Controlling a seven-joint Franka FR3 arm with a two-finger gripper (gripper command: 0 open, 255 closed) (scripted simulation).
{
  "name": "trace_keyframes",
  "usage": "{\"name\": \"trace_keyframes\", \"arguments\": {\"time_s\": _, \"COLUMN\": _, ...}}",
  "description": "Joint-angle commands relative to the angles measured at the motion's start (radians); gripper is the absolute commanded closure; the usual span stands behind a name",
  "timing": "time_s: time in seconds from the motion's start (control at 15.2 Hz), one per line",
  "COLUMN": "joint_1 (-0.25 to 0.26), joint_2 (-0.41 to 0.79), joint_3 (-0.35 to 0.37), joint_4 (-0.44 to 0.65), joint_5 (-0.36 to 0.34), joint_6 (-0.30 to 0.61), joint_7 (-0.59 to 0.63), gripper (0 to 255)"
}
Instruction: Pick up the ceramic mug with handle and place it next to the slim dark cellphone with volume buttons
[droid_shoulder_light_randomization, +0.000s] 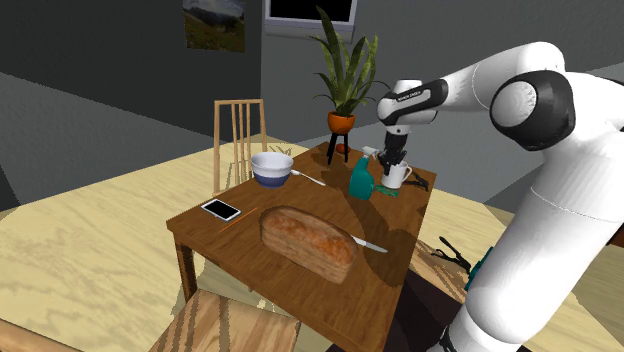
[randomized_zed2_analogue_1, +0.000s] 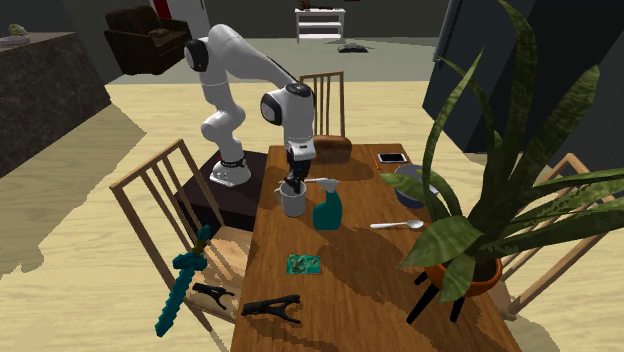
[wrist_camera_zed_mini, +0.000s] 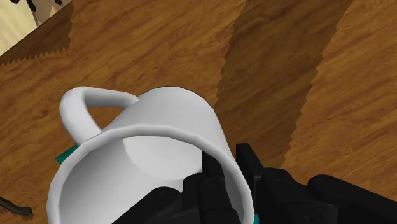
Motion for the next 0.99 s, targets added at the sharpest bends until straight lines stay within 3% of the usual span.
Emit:
{"name": "trace_keyframes", "arguments": {"time_s": 0.0, "joint_1": 0.001, "joint_2": -0.007, "joint_3": 0.001, "joint_4": 0.023, "joint_5": -0.003, "joint_6": -0.029, "joint_7": 0.002, "gripper": 255}}
{"name": "trace_keyframes", "arguments": {"time_s": 0.66, "joint_1": 0.004, "joint_2": -0.029, "joint_3": 0.004, "joint_4": 0.131, "joint_5": -0.010, "joint_6": -0.158, "joint_7": 0.002, "gripper": 255}}
{"name": "trace_keyframes", "arguments": {"time_s": 0.92, "joint_1": 0.051, "joint_2": -0.073, "joint_3": 0.057, "joint_4": 0.086, "joint_5": -0.029, "joint_6": -0.159, "joint_7": 0.108, "gripper": 255}}
